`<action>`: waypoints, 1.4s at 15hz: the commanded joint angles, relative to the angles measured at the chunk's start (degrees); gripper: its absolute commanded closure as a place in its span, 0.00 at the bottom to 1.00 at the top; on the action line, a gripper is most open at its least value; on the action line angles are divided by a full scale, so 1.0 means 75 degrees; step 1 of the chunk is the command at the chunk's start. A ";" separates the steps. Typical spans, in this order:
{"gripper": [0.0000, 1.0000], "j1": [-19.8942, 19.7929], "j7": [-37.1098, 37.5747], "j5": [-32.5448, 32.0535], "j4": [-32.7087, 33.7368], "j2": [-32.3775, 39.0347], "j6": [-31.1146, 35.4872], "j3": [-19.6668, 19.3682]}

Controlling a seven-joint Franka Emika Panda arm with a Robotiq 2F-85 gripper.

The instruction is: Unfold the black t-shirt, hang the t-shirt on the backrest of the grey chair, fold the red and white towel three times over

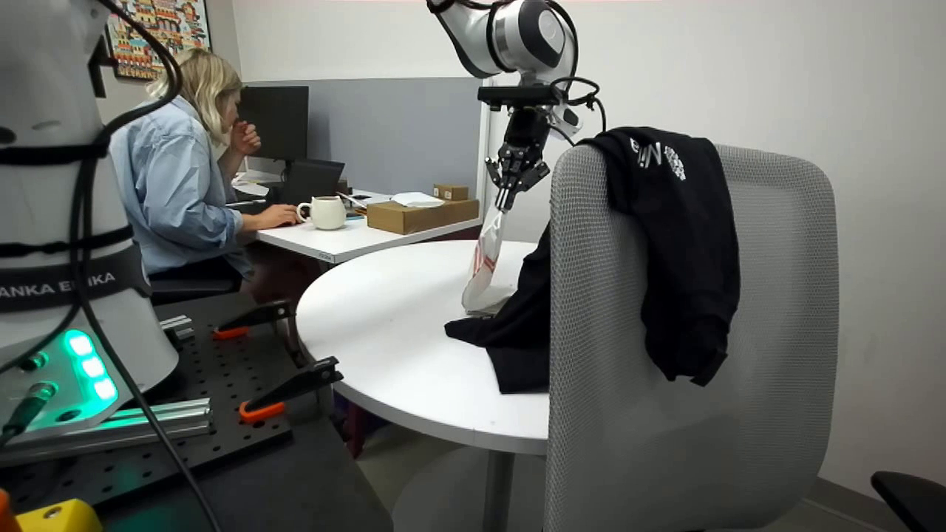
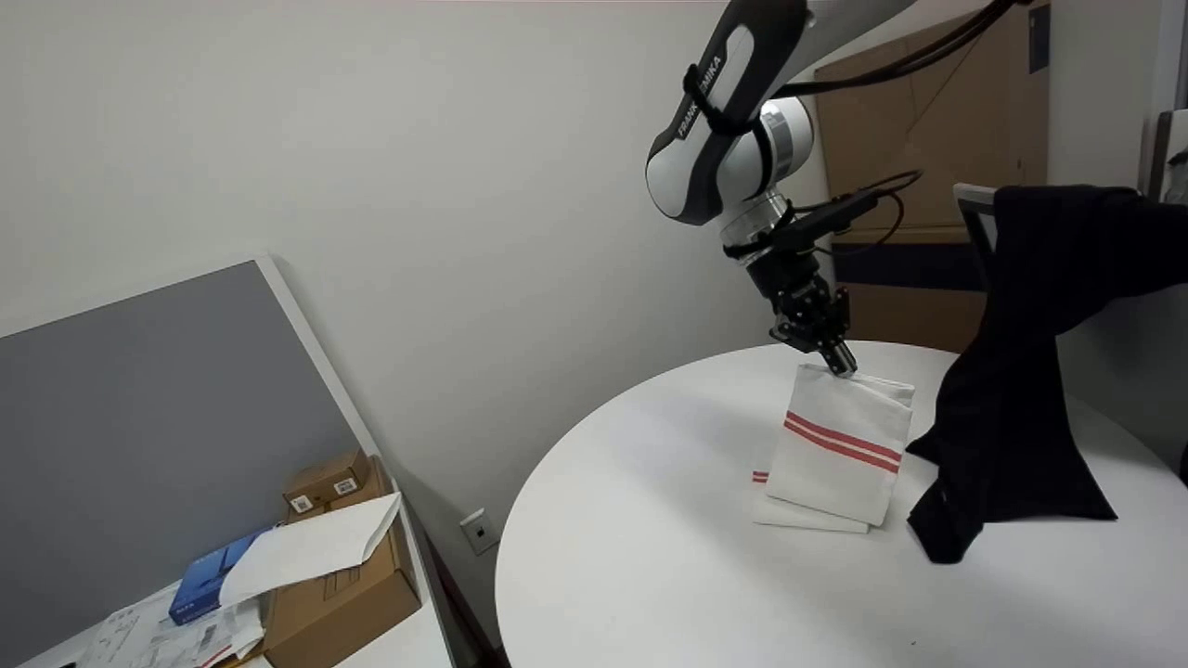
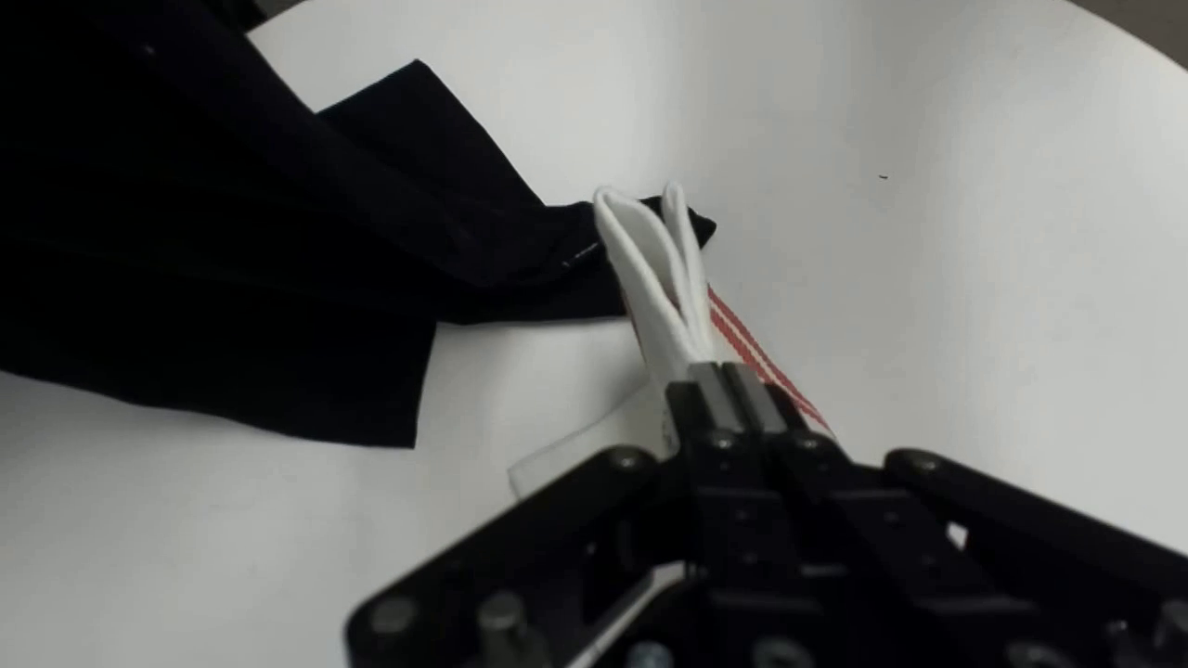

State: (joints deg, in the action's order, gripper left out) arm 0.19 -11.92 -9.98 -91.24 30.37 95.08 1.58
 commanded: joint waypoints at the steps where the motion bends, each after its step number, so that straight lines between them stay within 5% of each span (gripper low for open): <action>1: 0.99 0.0238 0.0360 -0.0182 0.1455 0.0999 -0.0763 -0.0083; 13: 0.99 0.0572 0.0867 -0.0382 0.5369 0.3560 -0.2092 -0.0350; 14: 0.73 0.0588 0.0936 -0.0374 0.5637 0.3712 -0.2182 -0.0387; 16: 0.67 0.0620 0.1076 -0.0345 0.6107 0.3974 -0.2343 -0.0442; 21: 0.30 0.0551 0.1292 -0.0280 0.6606 0.4189 -0.2512 -0.0460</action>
State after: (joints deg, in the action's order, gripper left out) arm 4.28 -3.47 -12.30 -47.01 59.32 78.67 -1.36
